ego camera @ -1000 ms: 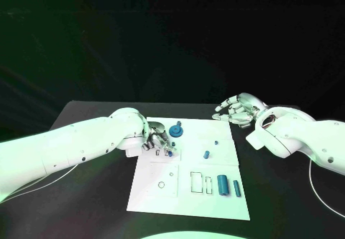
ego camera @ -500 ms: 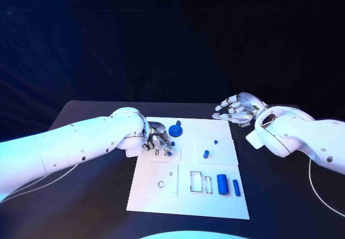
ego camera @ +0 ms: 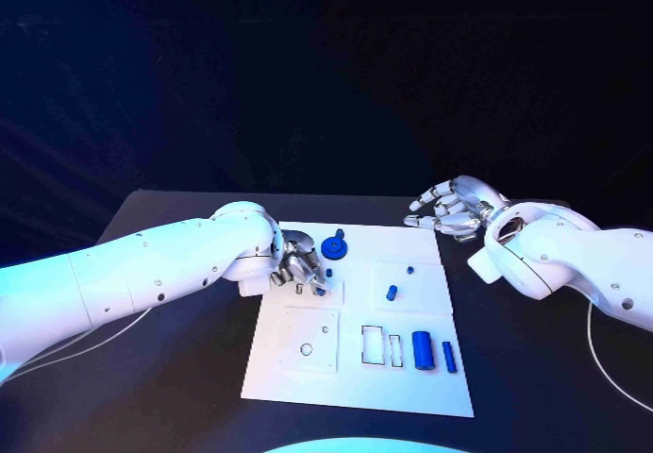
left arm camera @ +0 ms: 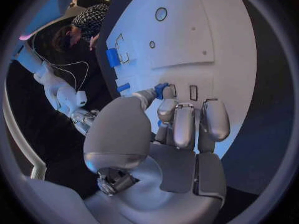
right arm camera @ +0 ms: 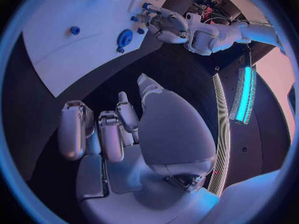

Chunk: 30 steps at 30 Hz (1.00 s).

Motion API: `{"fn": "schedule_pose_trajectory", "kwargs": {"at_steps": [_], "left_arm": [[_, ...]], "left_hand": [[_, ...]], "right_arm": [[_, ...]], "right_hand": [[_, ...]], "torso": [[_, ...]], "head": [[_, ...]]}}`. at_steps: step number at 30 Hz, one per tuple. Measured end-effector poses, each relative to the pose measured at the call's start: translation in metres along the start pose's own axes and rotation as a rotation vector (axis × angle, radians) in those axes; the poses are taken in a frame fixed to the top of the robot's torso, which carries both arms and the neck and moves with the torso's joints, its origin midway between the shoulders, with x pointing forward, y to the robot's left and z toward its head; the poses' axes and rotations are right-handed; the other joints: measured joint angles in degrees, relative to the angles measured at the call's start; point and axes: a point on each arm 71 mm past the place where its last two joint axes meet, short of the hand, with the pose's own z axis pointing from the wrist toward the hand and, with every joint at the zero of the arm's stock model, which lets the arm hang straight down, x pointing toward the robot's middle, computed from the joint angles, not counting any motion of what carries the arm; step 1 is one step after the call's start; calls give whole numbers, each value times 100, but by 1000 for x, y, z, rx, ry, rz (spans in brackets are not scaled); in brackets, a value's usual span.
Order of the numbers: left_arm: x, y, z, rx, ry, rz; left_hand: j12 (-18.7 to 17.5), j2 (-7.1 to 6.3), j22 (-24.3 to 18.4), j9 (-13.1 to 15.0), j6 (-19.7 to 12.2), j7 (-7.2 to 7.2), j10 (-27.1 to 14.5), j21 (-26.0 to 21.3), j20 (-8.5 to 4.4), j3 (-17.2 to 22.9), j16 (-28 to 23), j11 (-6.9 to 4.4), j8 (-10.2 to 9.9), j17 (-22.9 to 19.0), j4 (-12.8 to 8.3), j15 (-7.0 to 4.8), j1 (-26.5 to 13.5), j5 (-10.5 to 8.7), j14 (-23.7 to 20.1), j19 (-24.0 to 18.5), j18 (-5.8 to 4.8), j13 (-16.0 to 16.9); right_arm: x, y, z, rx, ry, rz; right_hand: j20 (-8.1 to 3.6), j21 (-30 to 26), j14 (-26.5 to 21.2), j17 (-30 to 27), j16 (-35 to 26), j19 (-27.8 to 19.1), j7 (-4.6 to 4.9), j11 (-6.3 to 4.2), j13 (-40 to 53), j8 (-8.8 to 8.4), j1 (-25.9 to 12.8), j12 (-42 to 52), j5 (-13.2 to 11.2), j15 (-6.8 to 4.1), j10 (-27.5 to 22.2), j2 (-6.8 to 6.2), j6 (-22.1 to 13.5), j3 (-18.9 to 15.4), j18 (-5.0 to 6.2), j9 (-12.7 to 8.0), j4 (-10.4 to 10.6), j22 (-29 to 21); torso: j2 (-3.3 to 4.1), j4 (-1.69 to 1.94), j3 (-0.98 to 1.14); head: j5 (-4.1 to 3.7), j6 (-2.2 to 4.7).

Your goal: Assemble the parts on the task board

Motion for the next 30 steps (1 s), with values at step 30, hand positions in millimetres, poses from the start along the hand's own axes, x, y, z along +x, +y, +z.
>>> {"fn": "schedule_pose_trajectory", "kwargs": {"at_steps": [30], "left_arm": [[0,12,-11,17,-43,-113]], "left_hand": [[-29,-577,246,554,47,54,139,118,-52,1322,913,28,23,255,-121,1,-528,617,0,94,1,-5]], "right_arm": [[-4,-8,0,27,2,22]], "right_hand": [[0,0,0,4,0,0,0,-7,-2,45,-105,0,0,0,8,106,0,63,0,0,32,1]], "torso": [[11,-2,2]], "head": [[2,87]]}}
